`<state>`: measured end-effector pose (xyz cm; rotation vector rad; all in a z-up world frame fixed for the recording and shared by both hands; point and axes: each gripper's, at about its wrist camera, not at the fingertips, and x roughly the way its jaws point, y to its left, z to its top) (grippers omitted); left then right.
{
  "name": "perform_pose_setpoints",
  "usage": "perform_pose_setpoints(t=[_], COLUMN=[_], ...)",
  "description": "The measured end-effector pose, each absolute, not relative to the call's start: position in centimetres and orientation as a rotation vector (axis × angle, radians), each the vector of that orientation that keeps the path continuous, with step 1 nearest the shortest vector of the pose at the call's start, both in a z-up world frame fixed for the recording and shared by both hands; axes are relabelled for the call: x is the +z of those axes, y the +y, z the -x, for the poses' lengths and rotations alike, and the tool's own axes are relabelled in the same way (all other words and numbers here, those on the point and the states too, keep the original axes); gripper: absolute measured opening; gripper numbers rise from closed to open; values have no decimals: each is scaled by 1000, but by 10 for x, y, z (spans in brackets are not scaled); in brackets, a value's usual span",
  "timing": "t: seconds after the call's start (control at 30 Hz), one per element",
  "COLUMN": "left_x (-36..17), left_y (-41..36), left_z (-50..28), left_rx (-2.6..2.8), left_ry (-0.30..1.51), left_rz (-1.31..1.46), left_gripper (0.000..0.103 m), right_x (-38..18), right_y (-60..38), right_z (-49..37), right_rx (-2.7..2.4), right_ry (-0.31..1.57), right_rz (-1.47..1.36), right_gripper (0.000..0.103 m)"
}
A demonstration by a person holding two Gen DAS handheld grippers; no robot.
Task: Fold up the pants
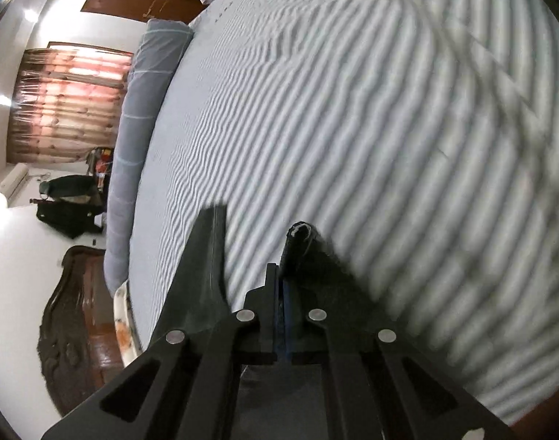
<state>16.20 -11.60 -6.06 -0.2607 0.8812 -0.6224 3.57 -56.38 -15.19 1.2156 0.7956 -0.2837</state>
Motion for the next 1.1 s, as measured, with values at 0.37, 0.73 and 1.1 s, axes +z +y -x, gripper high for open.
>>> perform_pose_setpoints(t=[0.37,0.73,1.1], left_x=[-55,-57,-54], left_y=[-119,-114,-116], left_z=[-160,-161,-158], left_rx=[-661,-651,-643], left_ry=[866,873,877], left_rz=[248,279,262], left_gripper=[6,6,6], right_x=[-158,-140,-171], right_y=[-562,-573,-555], right_z=[-52,19,51], right_rx=[-377,-443,-439], right_ry=[875,893,970], right_rz=[-1131,-1065,-1038], right_gripper=[27,35,12])
